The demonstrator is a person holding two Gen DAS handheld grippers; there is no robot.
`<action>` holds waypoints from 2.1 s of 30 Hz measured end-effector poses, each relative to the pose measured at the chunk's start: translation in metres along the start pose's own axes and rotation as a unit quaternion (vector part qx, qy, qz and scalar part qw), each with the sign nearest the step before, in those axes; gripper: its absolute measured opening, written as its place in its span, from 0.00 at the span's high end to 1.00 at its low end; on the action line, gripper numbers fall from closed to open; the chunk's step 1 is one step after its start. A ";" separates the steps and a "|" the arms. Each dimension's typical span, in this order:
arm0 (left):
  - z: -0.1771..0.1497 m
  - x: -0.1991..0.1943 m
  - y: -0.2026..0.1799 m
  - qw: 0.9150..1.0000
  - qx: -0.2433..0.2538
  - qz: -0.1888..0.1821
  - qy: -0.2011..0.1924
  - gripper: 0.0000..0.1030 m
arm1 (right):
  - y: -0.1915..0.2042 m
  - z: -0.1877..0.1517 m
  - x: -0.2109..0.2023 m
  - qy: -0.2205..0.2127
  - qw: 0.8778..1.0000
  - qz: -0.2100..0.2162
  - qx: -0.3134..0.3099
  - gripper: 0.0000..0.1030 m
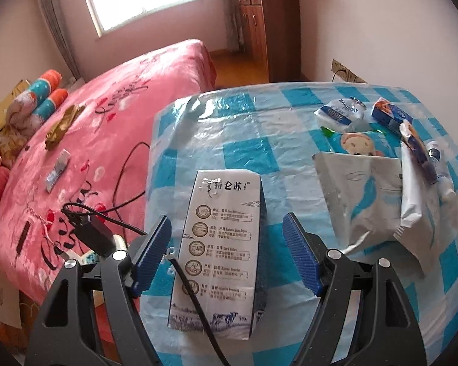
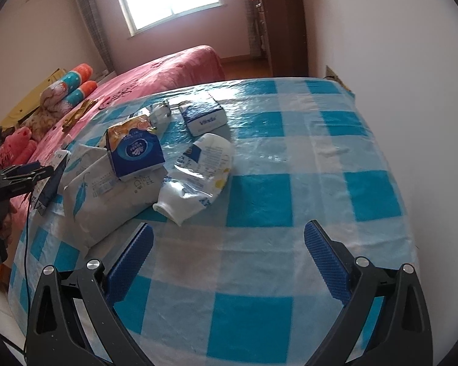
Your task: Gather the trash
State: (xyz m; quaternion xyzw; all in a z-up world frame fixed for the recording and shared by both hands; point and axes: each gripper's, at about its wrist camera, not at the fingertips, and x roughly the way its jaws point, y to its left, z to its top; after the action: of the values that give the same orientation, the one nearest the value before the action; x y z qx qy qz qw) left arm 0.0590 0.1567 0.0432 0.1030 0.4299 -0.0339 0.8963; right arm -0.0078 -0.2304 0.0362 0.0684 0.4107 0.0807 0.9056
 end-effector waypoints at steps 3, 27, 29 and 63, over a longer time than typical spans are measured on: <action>0.003 0.009 0.001 1.000 -0.008 -0.009 0.012 0.32 | 0.006 0.007 0.011 0.005 1.000 0.006 -0.008 0.05; -0.021 0.007 -0.049 0.998 -0.030 -0.038 0.030 0.36 | 0.016 0.033 0.060 0.026 0.999 -0.016 -0.022 0.05; -0.023 0.008 -0.049 0.998 -0.038 -0.038 0.032 0.37 | 0.012 0.033 0.059 0.024 0.999 -0.012 -0.018 0.05; -0.050 -0.104 -0.004 0.978 -0.180 -0.062 -0.088 0.39 | 0.005 0.012 0.011 -0.034 0.999 -0.036 -0.020 0.38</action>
State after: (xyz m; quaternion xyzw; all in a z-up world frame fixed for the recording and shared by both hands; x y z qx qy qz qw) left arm -0.0455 0.1604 0.0927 -0.0907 0.3539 -0.0203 0.9307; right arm 0.0078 -0.2237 0.0374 0.0381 0.3803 0.0534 0.9225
